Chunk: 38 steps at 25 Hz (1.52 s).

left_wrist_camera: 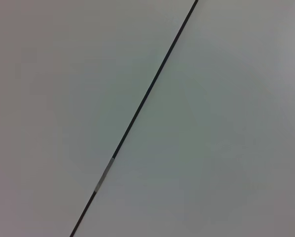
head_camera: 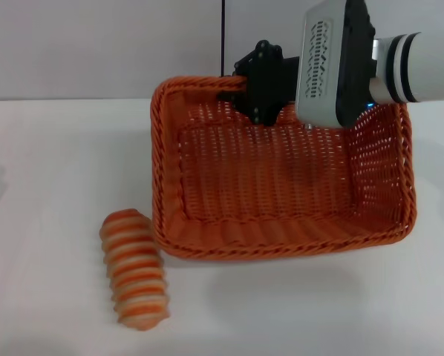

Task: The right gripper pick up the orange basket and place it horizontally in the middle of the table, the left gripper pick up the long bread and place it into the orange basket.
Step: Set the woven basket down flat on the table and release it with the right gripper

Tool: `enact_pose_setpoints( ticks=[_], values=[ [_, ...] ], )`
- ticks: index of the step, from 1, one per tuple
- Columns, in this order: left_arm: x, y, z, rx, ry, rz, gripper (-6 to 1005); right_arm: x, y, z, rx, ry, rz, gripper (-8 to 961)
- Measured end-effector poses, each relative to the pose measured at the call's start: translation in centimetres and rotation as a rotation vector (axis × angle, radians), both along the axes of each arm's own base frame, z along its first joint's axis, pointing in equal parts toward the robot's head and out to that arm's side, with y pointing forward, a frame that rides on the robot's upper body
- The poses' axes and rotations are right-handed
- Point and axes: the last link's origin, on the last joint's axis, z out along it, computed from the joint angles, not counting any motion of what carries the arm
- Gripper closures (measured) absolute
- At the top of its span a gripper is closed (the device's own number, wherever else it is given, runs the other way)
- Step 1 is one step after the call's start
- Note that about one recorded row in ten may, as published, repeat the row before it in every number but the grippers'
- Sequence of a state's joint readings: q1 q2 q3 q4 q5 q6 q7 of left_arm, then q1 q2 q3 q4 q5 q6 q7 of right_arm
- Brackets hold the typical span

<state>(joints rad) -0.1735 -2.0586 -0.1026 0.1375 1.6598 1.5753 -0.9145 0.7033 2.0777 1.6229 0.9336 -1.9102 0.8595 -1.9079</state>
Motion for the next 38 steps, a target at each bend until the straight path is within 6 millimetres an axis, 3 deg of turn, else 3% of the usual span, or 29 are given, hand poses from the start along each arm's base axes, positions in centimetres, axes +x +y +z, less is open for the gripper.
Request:
enact_pose_setpoints(
  ticks=[11,22,38],
  values=[
    [0.2,0.0,0.0,0.001,-0.01,-0.01,185,1.2,-0.5,-0.5,-0.02,0.038,-0.046,790],
    [0.4,-0.1,-0.4,-0.012,-0.014,-0.023,186,1.7,-0.5,-0.2,0.031,0.041,-0.021,630],
    [0.5,0.1,-0.6,-0.022,-0.004,-0.025,186,1.6,-1.6,0.0,0.034,0.16,-0.03,487]
  ],
)
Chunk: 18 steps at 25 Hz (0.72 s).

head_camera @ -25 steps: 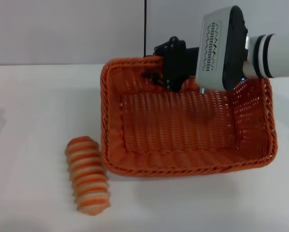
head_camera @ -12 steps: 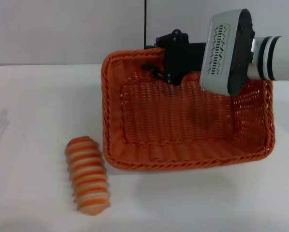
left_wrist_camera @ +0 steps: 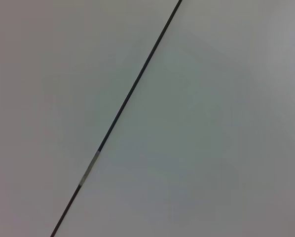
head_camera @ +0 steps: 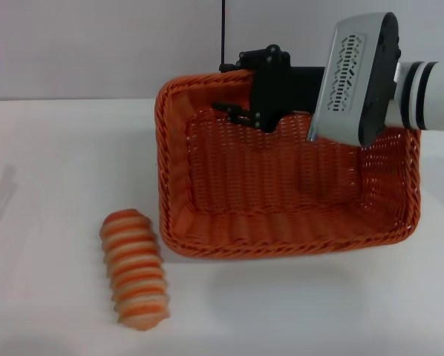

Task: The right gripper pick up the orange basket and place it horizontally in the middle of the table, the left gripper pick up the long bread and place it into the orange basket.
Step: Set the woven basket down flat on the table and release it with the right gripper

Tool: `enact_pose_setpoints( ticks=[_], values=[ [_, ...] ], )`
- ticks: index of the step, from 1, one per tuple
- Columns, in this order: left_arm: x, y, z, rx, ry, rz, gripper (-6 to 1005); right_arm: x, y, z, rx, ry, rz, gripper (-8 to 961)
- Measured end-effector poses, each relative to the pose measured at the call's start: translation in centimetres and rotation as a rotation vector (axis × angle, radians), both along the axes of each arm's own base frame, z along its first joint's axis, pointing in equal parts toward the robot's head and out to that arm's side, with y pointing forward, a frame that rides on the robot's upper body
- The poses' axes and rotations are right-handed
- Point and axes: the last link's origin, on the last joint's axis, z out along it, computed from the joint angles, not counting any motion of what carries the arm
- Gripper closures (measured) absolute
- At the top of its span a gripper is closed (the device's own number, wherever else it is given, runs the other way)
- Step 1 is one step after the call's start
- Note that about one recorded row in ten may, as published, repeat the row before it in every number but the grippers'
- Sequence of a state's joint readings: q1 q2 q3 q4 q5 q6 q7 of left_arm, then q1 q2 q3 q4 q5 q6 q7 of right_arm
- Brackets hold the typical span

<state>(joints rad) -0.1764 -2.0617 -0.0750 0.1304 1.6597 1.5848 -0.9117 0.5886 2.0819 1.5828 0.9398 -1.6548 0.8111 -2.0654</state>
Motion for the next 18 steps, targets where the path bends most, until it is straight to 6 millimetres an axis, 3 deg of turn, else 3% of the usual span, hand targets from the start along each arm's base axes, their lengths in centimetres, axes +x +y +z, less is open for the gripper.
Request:
enact_pose_setpoints(
  ticks=[13,18],
  values=[
    [0.2,0.0,-0.1,-0.009,-0.005,-0.01,186,0.7,-0.3,0.6,0.023,0.006,-0.002,284],
    [0.3,-0.1,-0.3,-0.015,-0.014,-0.015,186,1.3,-0.6,0.9,0.075,0.009,0.037,284]
  ],
)
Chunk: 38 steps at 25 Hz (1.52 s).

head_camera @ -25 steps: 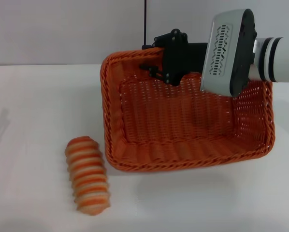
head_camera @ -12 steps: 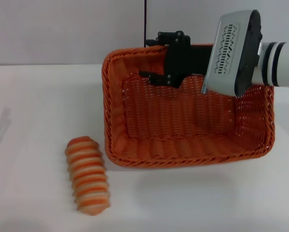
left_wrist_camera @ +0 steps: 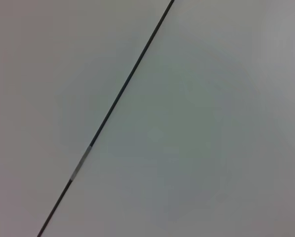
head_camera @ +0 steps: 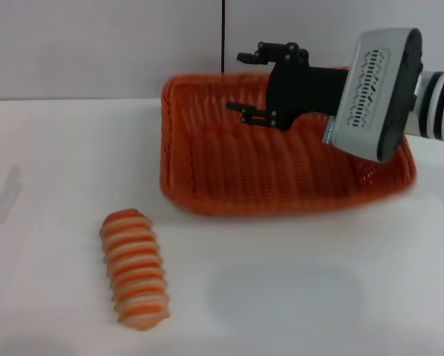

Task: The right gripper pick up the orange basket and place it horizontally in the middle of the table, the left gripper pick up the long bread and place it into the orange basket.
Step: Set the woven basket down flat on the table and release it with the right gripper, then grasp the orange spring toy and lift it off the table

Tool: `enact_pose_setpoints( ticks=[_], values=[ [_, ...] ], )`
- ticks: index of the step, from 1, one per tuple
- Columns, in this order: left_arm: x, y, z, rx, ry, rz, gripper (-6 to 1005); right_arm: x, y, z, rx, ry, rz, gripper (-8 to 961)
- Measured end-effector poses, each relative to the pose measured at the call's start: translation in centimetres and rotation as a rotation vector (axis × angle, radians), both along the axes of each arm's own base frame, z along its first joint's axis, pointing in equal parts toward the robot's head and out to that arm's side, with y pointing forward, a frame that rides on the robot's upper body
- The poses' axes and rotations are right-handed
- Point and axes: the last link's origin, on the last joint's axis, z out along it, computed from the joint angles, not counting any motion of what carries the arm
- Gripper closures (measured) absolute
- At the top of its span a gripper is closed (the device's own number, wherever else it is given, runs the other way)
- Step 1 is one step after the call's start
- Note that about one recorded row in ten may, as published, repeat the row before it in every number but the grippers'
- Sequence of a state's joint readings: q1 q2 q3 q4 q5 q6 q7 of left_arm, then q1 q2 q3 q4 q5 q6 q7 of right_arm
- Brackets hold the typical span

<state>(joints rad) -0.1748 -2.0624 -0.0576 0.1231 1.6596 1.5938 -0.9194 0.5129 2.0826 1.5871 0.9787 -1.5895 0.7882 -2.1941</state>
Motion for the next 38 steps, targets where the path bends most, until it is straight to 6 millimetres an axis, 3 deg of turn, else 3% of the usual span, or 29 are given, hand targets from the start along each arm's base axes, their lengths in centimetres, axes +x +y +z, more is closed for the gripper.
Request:
enact_pose_setpoints(
  ticks=[11,16,24,38],
  values=[
    [0.2,-0.2,-0.1,0.0,0.002,-0.011,185,-0.4,-0.5,1.4,0.057,0.046,0.04,285],
    [0.1,-0.2,0.0,0.0,0.009,-0.012,185,-0.6,-1.4,3.0,0.092,0.158,0.0,285],
    [0.1,-0.3,0.2,0.004,0.014,-0.015,185,2.3,-2.6,6.2,0.212,0.318,-0.162,285],
    [0.1,-0.2,1.1,0.009,0.055,-0.045,186,6.1,-3.9,8.7,0.314,0.47,-0.418,286]
  ],
)
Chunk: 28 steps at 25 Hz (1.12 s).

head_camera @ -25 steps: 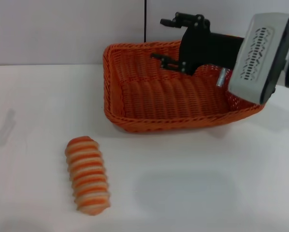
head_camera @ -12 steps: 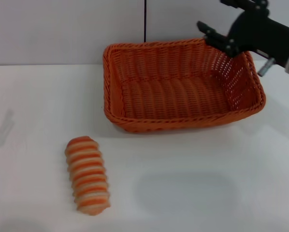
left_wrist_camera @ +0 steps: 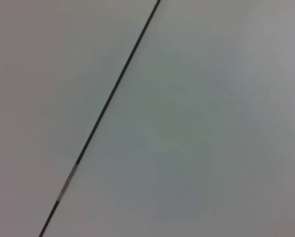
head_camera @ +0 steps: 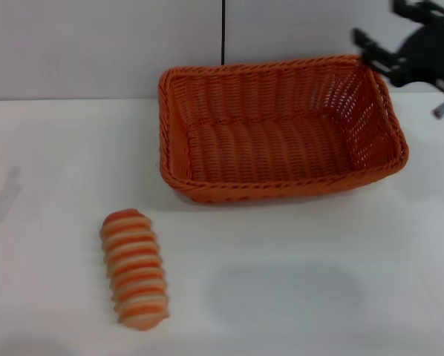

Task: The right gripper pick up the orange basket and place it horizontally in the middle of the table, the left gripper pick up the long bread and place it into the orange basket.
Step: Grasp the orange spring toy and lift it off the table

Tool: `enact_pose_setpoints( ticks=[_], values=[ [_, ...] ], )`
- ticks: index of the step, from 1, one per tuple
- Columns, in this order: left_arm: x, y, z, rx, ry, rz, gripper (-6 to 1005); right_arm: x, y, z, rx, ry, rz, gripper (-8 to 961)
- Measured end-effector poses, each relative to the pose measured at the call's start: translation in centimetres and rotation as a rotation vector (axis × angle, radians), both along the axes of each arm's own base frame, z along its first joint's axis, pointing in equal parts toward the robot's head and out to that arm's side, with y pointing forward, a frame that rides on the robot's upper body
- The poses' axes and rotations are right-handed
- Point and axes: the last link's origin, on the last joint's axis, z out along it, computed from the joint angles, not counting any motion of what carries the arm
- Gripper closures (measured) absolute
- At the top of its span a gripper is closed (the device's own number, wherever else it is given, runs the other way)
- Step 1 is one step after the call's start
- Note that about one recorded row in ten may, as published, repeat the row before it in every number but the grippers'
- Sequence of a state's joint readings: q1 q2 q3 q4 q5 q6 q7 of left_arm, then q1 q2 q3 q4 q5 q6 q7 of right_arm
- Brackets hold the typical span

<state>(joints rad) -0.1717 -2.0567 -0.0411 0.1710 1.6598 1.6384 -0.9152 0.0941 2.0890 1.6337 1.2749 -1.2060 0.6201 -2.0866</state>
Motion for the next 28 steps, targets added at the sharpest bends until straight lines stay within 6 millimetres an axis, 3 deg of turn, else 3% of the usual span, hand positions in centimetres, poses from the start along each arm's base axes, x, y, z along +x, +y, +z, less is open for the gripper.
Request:
enact_pose_setpoints(
  ticks=[9,10,16,18,22,23,24,28],
  values=[
    [0.5,0.3,0.8,-0.03,0.054,-0.066,186,5.1,-3.2,2.6,0.112,0.228,-0.229,287],
    [0.8,0.9,1.5,-0.077,0.063,-0.099,186,6.5,-4.2,2.9,0.123,0.272,-0.266,287],
    [2.5,3.3,4.2,-0.32,0.103,-0.183,186,9.6,-6.7,3.1,0.119,0.398,-0.319,287],
    [3.7,4.3,6.0,-0.402,0.117,-0.188,186,11.6,-8.1,3.1,0.121,0.513,-0.329,287],
    [4.8,5.0,7.8,-0.481,0.152,-0.165,186,13.4,-9.7,3.3,0.139,0.609,-0.321,287],
    [5.8,5.7,8.6,-0.568,0.191,-0.133,186,14.4,-10.8,3.4,0.157,0.659,-0.312,287],
    [5.8,5.7,8.6,-0.568,0.191,-0.133,186,14.4,-10.8,3.4,0.157,0.659,-0.312,287],
    [8.2,7.2,7.9,-0.845,0.373,-0.065,186,16.6,-13.3,3.6,0.222,0.726,-0.326,287]
  ],
)
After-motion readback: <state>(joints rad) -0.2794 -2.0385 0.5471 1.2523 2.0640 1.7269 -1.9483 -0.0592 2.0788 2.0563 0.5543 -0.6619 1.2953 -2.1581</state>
